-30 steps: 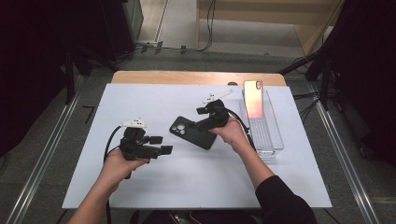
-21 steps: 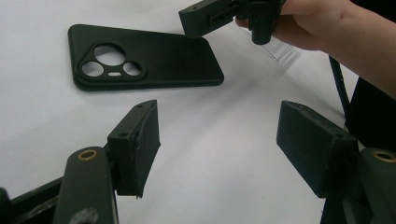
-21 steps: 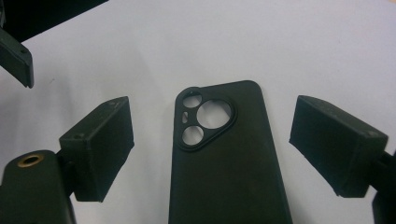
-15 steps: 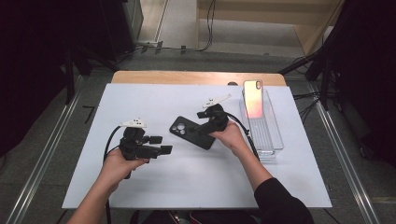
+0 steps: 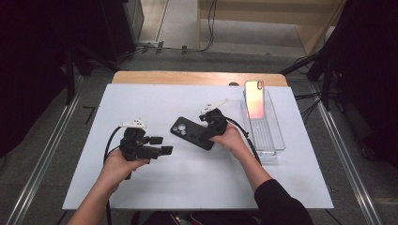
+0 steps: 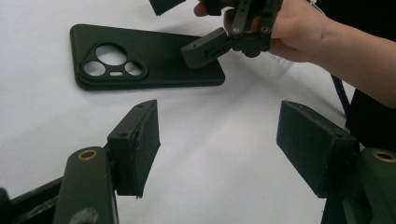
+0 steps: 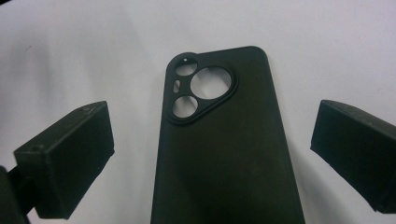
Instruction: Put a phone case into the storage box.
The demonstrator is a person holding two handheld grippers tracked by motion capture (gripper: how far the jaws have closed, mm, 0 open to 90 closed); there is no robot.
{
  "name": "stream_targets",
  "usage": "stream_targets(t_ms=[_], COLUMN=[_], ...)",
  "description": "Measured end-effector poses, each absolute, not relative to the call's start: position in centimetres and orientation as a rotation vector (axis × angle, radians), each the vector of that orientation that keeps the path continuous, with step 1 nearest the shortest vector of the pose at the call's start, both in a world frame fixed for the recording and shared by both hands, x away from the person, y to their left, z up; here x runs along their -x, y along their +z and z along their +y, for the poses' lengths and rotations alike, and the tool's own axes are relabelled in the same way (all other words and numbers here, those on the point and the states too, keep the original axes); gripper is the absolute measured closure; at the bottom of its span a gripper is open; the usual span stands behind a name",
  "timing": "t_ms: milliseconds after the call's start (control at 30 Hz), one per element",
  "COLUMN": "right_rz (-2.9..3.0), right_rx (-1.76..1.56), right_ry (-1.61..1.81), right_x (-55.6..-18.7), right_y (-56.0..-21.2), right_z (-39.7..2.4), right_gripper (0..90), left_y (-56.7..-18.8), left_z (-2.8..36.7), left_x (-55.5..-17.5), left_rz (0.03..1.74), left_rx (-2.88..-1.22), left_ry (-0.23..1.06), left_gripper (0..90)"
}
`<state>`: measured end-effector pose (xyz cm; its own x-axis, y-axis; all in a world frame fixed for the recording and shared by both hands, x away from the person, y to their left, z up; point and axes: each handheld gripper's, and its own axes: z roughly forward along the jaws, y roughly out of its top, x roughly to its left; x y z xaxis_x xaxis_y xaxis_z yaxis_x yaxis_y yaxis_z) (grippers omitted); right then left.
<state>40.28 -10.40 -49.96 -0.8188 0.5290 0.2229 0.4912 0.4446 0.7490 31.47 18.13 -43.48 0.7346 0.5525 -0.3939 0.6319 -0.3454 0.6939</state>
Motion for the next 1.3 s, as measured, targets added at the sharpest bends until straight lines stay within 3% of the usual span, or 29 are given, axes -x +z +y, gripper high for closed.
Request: stream_targets(t_ms=[633, 700, 1167, 1300], right_rz=[2.676, 2.657, 2.623, 2.611], right_rx=[-0.852, -0.854, -0.801, -0.804], right_ry=[1.179, 1.162, 1.064, 1.071], right_x=[-40.1, -40.0, -39.4, -39.3], right_y=[-51.9, -51.9, -52.0, -51.9], right_z=[-9.5, -9.5, -8.9, -8.9], right_gripper=[0.0, 3.9, 6.2, 10.8], left_y=[-43.4, -43.4, -43.4, -43.3], left_z=[18.2, 18.3, 18.4, 18.4], left_x=[-31.5, -31.5, -31.5, -31.5], left_rz=[0.902, 0.901, 0.907, 0.91], left_rx=[-2.028, -2.026, -2.021, -2.021], left_ry=[-0.107, -0.108, -0.103, -0.102], left_gripper=[30.6, 30.6, 30.6, 30.6])
